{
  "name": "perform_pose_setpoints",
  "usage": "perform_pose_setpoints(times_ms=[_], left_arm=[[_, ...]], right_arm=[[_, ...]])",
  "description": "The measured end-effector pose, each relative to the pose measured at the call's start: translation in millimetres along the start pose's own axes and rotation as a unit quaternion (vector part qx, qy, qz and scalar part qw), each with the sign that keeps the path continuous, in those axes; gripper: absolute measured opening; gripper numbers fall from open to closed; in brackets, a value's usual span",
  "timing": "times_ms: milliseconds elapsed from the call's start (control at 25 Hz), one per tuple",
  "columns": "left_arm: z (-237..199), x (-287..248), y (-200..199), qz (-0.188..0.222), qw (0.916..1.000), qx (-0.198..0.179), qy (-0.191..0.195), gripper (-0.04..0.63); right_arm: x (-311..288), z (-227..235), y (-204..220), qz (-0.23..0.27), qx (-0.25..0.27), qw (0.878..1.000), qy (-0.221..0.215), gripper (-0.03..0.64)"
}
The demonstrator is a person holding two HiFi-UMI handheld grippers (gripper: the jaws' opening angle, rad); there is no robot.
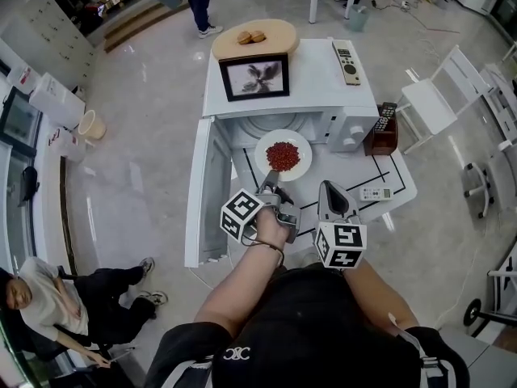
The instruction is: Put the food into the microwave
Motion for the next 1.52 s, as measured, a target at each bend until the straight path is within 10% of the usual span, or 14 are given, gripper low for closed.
perform_pose_setpoints(times_ms=[1520], left_arm=[[0.6,-133.5,-53.6,0.055,0.9984,0.009,-0.001,0.015]], right_arm=[[9.3,46.6,36.2,-0.06,-0.018,0.997,0.049,0.005]])
Point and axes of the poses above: the fingertips, and each gripper's own axes: x backward along the fingers, z to its right, y out of its underside, the point moved 8 cm from there along x, backward along the fingers, and after that the axes turned 11 degrees about x, right-handed, at the moved point
